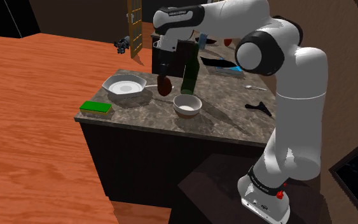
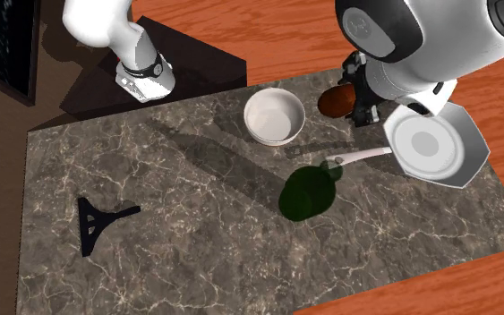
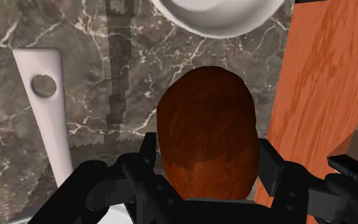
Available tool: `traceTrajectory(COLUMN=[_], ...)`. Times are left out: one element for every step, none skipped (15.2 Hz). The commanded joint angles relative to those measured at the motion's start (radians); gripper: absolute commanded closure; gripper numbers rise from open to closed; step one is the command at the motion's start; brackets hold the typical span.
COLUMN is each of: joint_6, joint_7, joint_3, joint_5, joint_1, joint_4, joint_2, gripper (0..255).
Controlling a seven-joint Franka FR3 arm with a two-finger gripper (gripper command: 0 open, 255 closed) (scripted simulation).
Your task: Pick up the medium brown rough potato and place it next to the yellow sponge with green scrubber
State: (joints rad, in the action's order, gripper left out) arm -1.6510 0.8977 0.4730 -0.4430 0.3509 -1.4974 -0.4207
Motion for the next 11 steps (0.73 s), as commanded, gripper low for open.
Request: traceTrajectory(joint_6=[0.007, 0.014, 0.021, 0.029, 0.038, 0.049, 0.062, 0.076, 0.093, 0.113, 0.147], joint_7=[-0.034, -0.051, -0.068, -0.085, -0.103, -0.122, -0.142, -0.163, -0.185, -0.210, -0.246], joint_3=[-0.017, -0.025, -0.033, -0.042, -0.050, -0.059, -0.068, -0.077, -0.086, -0.096, -0.110], joint_5=[-0.019, -0.028, -0.038, -0.047, -0.056, -0.064, -0.073, -0.081, -0.089, -0.098, -0.109], joint_1=[0.008, 0.011, 0.012, 0.013, 0.013, 0.013, 0.011, 0.007, 0.003, -0.004, -0.017], joint_4=[0.060, 0.096, 0.134, 0.175, 0.219, 0.267, 0.319, 0.376, 0.439, 0.512, 0.624], joint_2=[-0.046, -0.071, -0.098, -0.127, -0.156, -0.188, -0.222, -0.258, -0.297, -0.342, -0.408], gripper=[255, 255, 255, 255, 255, 255, 255, 255, 255, 255, 255])
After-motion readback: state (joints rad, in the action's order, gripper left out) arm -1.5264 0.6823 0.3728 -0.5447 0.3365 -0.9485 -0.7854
